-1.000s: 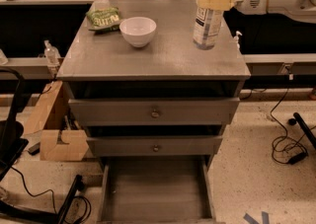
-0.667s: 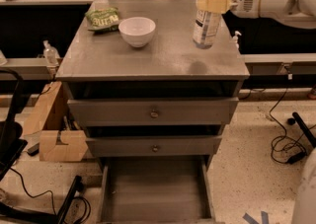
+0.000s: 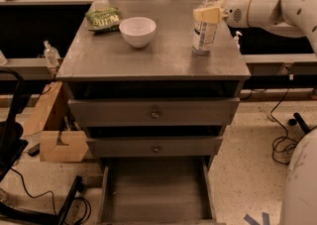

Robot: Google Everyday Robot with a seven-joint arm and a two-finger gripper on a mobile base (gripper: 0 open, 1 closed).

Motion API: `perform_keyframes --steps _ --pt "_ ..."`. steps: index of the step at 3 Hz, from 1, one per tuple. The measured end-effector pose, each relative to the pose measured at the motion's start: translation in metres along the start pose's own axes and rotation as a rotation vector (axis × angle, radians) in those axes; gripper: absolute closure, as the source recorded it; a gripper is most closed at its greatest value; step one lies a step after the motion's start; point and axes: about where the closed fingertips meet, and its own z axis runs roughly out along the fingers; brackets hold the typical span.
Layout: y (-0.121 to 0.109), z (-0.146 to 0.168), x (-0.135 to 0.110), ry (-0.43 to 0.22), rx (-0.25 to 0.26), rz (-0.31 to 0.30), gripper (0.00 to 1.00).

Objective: Pick blue plastic bottle from bottom drawer and place on counter

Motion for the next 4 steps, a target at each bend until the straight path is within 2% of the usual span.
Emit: perform_keyframes --steps 1,2,4 --pt "-0.0031 0.0075 0.0107 0.026 0.025 -0.014 1.0" --pt "-0.003 0.0057 0.0038 0.026 0.025 -0.014 0.88" --pt "-0.0016 0.0087 0.0042 0.027 0.02 -0.013 0.42"
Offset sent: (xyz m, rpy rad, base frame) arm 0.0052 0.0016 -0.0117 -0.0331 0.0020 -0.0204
